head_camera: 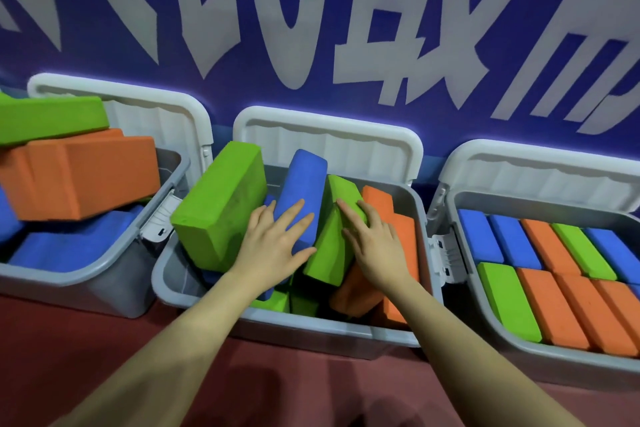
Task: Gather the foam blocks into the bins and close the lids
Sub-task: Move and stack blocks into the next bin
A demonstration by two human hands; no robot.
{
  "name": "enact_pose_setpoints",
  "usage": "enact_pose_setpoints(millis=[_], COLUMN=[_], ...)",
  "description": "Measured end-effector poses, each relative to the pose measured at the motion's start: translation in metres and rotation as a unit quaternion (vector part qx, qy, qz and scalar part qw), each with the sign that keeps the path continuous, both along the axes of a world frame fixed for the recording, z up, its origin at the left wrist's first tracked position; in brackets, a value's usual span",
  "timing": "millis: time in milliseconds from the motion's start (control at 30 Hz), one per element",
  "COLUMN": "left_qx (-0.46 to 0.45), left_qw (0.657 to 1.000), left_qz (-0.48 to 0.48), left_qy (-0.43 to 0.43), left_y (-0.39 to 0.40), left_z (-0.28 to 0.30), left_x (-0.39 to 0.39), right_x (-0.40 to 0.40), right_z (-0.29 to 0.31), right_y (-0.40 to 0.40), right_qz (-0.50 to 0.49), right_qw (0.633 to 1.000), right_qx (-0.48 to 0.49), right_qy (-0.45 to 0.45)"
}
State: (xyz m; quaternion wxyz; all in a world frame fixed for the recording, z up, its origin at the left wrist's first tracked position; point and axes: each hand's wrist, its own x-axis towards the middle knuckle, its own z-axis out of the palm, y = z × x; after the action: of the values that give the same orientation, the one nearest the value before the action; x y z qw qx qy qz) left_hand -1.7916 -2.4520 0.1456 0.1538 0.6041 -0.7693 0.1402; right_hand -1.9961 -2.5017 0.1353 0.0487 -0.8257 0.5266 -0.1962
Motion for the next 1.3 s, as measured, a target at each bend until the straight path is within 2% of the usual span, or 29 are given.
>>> enact_pose_setpoints(millis=[167,300,400,567,667,767,867,967,1133,1300], left_qx=[-0.06,-0.047,-0.047,-0.04,-0.026,-0.052,-0.092,-0.127,-0.192,-0.229], left_qw=[0.997,0.999,0.998,0.998,0.999,0.996,0.991,0.987,0.977,0.966], left_qz=[0.025,-0.011,-0.047,-0.042,-0.029,-0.02,-0.021,-0.034,-0.061,-0.118], left_qy=[0.029,0.005,-0.011,-0.007,0.021,0.066,0.098,0.09,0.061,0.019], left_y=[-0.009,-0.024,-0.027,-0.018,-0.013,-0.007,-0.003,-0.006,-0.028,-0.051], left_z=[0.006,0.007,0.0,-0.014,-0.019,-0.009,0.006,0.023,0.065,0.095], left_x=[0.009,0.02,0.019,0.021,0.03,0.032,0.024,0.012,-0.026,-0.077], right_x=[0.013,0.02,0.025,0.048,0.059,0.057,0.048,0.029,-0.024,-0.082], right_z=[0.013,0.017,0.015,0.016,0.015,0.017,0.034,0.061,0.096,0.113], right_y=[-0.028,-0.036,-0.031,-0.03,-0.03,-0.026,-0.018,-0.018,-0.018,-0.017], right_qz=[-0.032,-0.068,-0.084,-0.154,-0.169,-0.157,-0.121,-0.089,-0.111,-0.167], right_qw=[0.997,0.996,0.996,0.978,0.969,0.963,0.969,0.968,0.959,0.942], right_qx=[-0.007,-0.031,-0.005,0.068,0.06,0.037,-0.035,-0.098,-0.145,-0.126], right_qy=[-0.072,-0.044,-0.035,-0.127,-0.172,-0.214,-0.214,-0.212,-0.215,-0.262])
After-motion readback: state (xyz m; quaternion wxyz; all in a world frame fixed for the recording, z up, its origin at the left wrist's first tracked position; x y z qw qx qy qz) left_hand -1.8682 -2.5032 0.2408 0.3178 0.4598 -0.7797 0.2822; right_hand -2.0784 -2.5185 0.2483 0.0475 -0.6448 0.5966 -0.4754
